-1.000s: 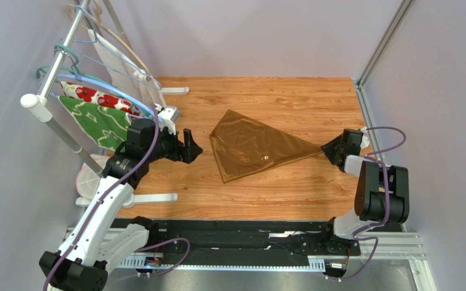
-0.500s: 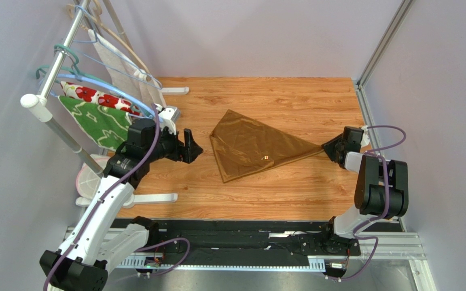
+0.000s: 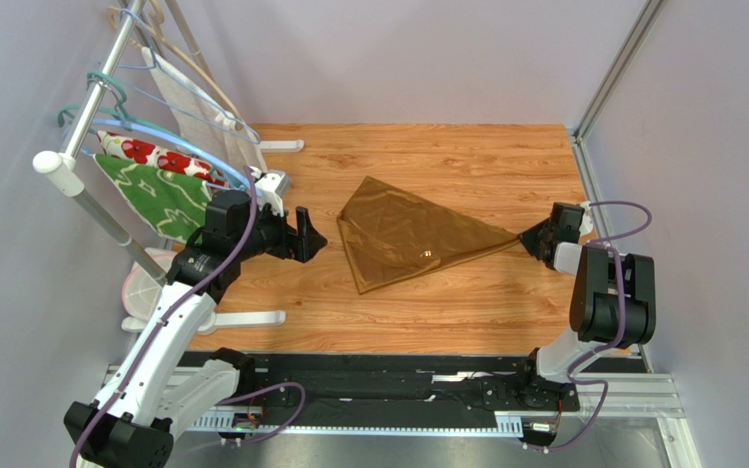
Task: Fold the napkin, place the utensils inside, and roll it up
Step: Fold the napkin
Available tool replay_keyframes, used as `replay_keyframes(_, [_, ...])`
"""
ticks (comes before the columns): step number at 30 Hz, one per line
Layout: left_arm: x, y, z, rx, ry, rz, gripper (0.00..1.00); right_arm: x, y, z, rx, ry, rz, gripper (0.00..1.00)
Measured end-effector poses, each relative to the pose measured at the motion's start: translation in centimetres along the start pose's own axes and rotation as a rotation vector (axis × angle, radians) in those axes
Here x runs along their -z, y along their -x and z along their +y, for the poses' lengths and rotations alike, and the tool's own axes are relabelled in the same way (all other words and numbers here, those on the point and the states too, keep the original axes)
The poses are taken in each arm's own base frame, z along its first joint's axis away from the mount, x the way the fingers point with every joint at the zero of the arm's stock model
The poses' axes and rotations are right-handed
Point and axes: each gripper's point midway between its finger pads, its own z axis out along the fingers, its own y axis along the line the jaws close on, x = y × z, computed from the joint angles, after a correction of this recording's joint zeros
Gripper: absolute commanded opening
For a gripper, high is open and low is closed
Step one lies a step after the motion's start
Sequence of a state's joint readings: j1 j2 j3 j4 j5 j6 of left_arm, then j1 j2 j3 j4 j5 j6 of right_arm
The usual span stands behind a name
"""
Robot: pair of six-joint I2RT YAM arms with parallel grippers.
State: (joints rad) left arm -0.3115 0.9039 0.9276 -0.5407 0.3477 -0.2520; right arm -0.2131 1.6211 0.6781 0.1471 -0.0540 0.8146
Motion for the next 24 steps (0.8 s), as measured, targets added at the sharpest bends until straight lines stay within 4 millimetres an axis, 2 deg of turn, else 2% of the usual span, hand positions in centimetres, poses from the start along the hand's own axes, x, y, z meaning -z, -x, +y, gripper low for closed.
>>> replay_keyframes(4, [0.0, 0.0, 0.0, 0.000, -0.003, 0.000, 0.94, -0.1, 0.0, 0.1, 0.005, 0.000, 0.008, 0.00])
replay_keyframes(9, [0.0, 0.0, -0.1, 0.000, -0.004, 0.000, 0.94, -0.3, -0.1, 0.6, 0.024, 0.023, 0.023, 0.00])
replay_keyframes(13, [0.0, 0.0, -0.1, -0.001, -0.006, 0.000, 0.94, 0.3, -0.1, 2.0, 0.061, 0.083, 0.021, 0.00])
replay_keyframes(16, [0.0, 0.0, -0.1, -0.001, -0.007, 0.000, 0.94, 1.8, -0.6, 4.5, 0.114, 0.163, 0.013, 0.00])
replay_keyframes(18, [0.0, 0.0, -0.1, -0.001, -0.007, 0.000, 0.94, 3.3, -1.2, 7.1, 0.165, 0.239, 0.005, 0.00])
replay_keyframes(21, [0.0, 0.0, -0.1, -0.001, -0.007, 0.000, 0.94, 6.1, -3.1, 11.3, 0.247, 0.366, 0.006, 0.00])
replay_keyframes(24, [0.0, 0.0, -0.2, -0.001, -0.008, -0.002, 0.94, 8.6, -5.6, 14.5, 0.316, 0.465, 0.027, 0.00])
